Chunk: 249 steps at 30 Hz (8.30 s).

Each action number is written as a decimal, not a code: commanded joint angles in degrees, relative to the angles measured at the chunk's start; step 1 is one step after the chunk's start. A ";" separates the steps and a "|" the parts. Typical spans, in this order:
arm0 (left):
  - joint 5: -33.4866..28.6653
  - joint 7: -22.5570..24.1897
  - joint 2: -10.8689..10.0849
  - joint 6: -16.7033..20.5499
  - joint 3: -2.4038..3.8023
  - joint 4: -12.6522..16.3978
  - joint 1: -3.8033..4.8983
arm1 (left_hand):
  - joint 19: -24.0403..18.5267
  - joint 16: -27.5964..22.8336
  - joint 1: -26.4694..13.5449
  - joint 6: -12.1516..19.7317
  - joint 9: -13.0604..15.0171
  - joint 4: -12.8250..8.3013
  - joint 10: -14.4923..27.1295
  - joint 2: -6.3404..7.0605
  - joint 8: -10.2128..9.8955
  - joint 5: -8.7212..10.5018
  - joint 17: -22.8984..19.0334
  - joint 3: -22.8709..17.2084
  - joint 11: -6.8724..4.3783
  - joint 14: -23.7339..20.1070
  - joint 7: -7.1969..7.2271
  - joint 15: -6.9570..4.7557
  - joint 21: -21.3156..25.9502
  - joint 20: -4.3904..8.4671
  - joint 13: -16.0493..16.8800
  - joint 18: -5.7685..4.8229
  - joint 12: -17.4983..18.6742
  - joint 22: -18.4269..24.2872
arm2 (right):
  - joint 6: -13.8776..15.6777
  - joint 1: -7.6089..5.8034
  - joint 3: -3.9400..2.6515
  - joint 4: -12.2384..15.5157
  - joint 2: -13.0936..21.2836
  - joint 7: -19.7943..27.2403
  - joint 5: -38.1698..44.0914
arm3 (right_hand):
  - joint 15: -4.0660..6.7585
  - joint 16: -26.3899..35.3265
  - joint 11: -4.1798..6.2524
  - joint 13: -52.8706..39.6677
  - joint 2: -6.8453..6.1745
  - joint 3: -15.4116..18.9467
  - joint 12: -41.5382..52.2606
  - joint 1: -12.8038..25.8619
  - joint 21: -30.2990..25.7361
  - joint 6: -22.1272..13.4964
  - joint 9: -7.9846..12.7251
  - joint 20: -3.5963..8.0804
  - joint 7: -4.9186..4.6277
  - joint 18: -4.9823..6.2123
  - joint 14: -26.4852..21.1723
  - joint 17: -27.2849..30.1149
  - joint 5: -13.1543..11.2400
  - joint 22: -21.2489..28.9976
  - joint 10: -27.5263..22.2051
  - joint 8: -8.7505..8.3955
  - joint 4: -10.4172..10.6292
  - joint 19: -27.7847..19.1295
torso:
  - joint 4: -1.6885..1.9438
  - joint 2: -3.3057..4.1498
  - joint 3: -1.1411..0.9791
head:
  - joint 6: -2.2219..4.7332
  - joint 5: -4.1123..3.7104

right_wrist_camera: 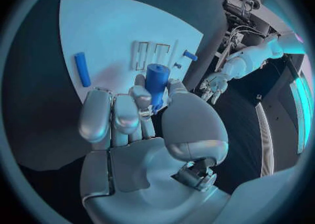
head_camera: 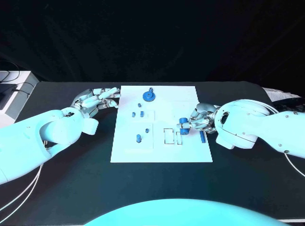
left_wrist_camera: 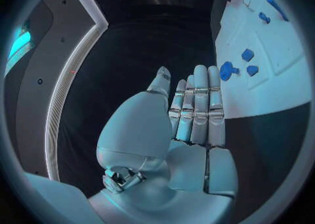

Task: Assemble the parts on the task board

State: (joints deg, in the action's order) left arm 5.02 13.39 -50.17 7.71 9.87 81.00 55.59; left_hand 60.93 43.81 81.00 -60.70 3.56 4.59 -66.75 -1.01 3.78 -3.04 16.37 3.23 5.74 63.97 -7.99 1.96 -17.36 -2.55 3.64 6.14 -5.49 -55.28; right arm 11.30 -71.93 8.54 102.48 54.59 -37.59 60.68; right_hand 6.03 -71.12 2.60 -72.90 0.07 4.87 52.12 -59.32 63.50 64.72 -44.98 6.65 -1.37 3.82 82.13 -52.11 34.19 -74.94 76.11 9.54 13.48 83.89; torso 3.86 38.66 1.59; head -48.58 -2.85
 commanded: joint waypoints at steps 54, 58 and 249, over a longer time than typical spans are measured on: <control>0.89 -0.48 0.38 -1.48 0.03 -0.16 0.00 | 0.08 -0.32 -0.32 0.26 0.07 0.04 0.36 -0.47 0.05 0.03 -0.09 0.22 0.04 -0.34 -0.02 0.34 0.34 -0.13 -0.01 -0.76 -0.18 0.01 | 0.49 4.07 0.38 -5.66 -7.84 0.07 -0.39 | -0.32 1.22 -0.26 1.68 -2.97 -7.38 -1.98 1.94 -1.01 0.13 1.57 -0.18 -0.54 -0.26 -0.03 0.55 -11.48 -8.32 -0.97 -1.43 -8.19 1.76 | -0.02 0.09 -0.10 | -0.27 1.32; 0.89 -0.53 0.37 -1.51 0.03 -0.15 0.00 | 0.08 -0.32 -0.32 0.26 0.07 0.04 0.36 -0.47 0.05 0.03 -0.09 0.22 0.04 -0.34 -0.02 0.34 0.34 -0.13 -0.01 -0.76 -0.18 0.01 | 0.48 4.13 0.39 -5.53 -7.93 0.12 -0.41 | -0.34 1.27 -0.29 1.80 -4.52 -8.06 -1.89 1.73 -0.94 0.16 1.62 -0.21 -0.56 -0.27 -0.02 0.49 -12.77 -8.34 -1.01 -1.42 -6.06 1.78 | -0.04 0.10 -0.08 | -0.40 1.33; 0.96 -2.32 0.52 -1.88 0.01 -1.15 -0.04 | 0.20 -0.22 -0.61 0.71 0.07 0.48 1.33 -0.74 0.09 0.04 -0.28 0.46 0.30 -0.43 -0.30 0.51 0.69 -0.31 0.01 -0.62 -0.49 0.02 | 7.51 2.98 -0.66 -0.93 4.01 15.36 -15.01 | -1.38 1.13 -1.58 3.77 0.25 -1.96 -0.03 -6.20 2.35 0.30 19.32 -1.35 -2.82 -0.03 0.15 -1.44 -25.10 -9.00 -1.18 -5.38 -11.42 2.02 | -0.17 -0.02 -0.10 | -0.56 1.20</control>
State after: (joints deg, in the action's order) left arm 5.88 10.59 -49.78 6.77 9.85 79.77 55.57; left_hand 60.93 43.81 80.55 -60.19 3.56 4.90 -65.73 -1.47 3.78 -3.04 16.18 3.54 5.93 63.76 -8.50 2.15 -16.87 -2.55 3.63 6.15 -5.70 -55.28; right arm 22.34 -68.95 7.87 101.59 58.54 -24.96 50.40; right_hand 4.89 -69.79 0.78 -69.11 -0.08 2.92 51.96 -65.53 65.67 64.91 -25.71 5.50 -4.17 3.93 82.41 -53.54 8.87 -74.95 74.77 4.00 2.13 84.01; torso 3.69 38.61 1.52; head -49.22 -1.52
